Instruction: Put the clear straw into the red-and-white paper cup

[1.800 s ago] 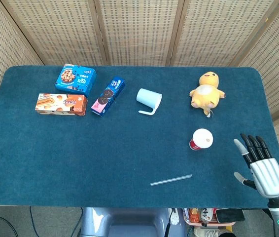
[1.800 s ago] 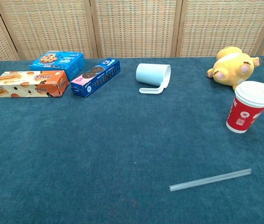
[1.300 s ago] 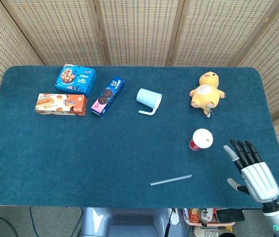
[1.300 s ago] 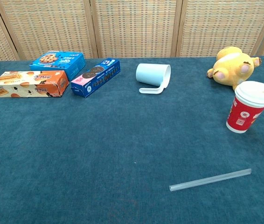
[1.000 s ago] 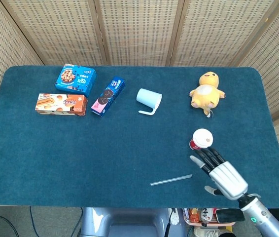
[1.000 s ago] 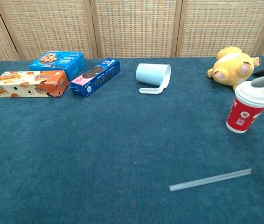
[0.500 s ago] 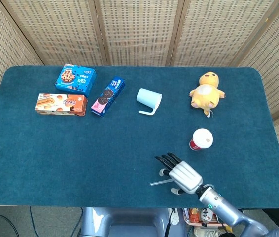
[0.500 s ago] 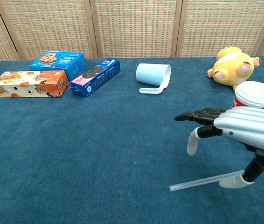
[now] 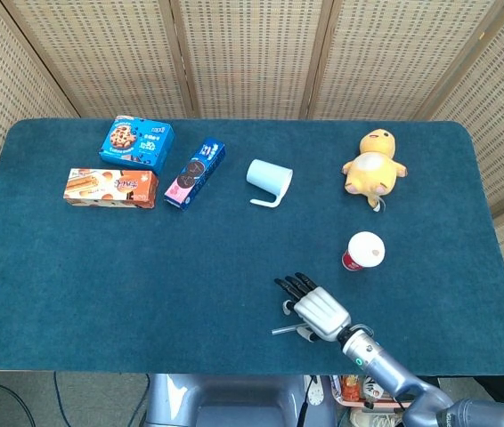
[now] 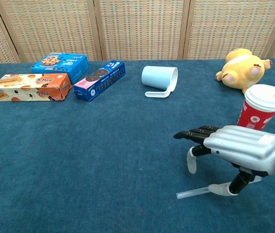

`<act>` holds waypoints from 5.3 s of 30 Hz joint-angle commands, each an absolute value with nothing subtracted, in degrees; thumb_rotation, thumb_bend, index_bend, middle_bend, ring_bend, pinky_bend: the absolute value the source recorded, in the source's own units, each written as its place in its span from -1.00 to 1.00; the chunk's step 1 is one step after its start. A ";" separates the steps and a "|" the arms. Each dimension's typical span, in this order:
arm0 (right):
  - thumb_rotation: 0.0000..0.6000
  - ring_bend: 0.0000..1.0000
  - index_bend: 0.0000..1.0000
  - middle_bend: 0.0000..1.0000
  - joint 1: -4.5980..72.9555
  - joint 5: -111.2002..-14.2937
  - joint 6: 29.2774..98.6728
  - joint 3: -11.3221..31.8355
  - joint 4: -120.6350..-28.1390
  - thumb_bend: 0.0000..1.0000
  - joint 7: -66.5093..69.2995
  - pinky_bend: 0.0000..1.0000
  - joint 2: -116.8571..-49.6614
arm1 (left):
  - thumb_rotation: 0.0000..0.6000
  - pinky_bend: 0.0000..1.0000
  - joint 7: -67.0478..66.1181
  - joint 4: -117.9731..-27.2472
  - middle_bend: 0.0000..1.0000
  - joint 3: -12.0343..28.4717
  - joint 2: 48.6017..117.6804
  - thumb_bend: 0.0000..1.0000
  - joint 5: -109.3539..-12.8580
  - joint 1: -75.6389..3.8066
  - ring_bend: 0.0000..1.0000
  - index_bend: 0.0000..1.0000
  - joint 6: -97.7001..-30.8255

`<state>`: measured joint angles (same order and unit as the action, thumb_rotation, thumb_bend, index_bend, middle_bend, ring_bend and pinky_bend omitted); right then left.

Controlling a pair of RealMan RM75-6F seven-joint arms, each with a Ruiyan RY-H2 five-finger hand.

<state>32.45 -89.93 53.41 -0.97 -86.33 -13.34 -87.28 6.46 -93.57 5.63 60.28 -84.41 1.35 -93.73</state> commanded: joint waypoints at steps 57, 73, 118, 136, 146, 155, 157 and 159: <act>1.00 -1.00 0.38 -0.82 32.98 -93.90 58.78 -3.15 -84.48 -0.04 -6.63 -1.00 -87.34 | 1.00 -1.00 6.89 -92.95 -1.00 5.56 60.48 -0.89 -83.69 1.13 -1.00 -1.00 -92.85; 1.00 -1.00 0.38 -0.81 36.80 -85.10 59.04 8.81 -108.49 0.00 8.58 -1.00 -70.56 | 1.00 -1.00 7.75 -92.39 -1.00 6.00 60.69 -0.89 -82.66 0.96 -1.00 -1.00 -92.35; 1.00 -1.00 0.41 -0.86 30.78 -76.25 62.42 17.64 -92.77 0.19 53.13 -1.00 -71.43 | 1.00 -1.00 -0.17 -100.81 -1.00 7.24 48.88 -0.89 -79.88 0.17 -1.00 -1.00 -90.62; 1.00 -1.00 0.41 -0.87 28.86 -80.28 64.29 14.46 -87.25 0.19 56.64 -1.00 -73.77 | 1.00 -1.00 -1.29 -101.87 -1.00 6.97 49.22 -0.89 -79.34 -0.58 -1.00 -1.00 -89.72; 1.00 -1.00 0.41 -0.87 28.20 -81.12 64.60 12.94 -83.62 0.19 57.95 -1.00 -75.31 | 1.00 -1.00 -0.64 -101.73 -1.00 6.85 49.58 -0.89 -78.99 -0.90 -1.00 -1.00 -89.09; 1.00 -1.00 0.41 -0.87 28.33 -81.39 64.60 12.77 -82.96 0.19 57.96 -1.00 -75.82 | 1.00 -1.00 -0.50 -101.53 -1.00 6.73 49.85 -0.89 -78.80 -0.97 -1.00 -1.00 -88.92; 1.00 -1.00 0.41 -0.87 28.52 -81.24 64.31 12.75 -82.50 0.19 57.67 -1.00 -76.14 | 1.00 -1.00 -0.43 -101.46 -1.00 6.67 49.94 -0.89 -78.79 -0.94 -1.00 -1.00 -88.92; 1.00 -1.00 0.41 -0.87 28.71 -81.02 63.98 12.69 -81.70 0.19 57.21 -1.00 -76.66 | 1.00 -1.00 -0.27 -101.27 -1.00 6.69 50.00 -0.89 -78.52 -0.81 -1.00 -1.00 -89.05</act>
<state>28.58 -81.17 64.18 12.73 -82.10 57.46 -76.35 -0.34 -101.35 6.68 49.97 -78.61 -0.86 -89.00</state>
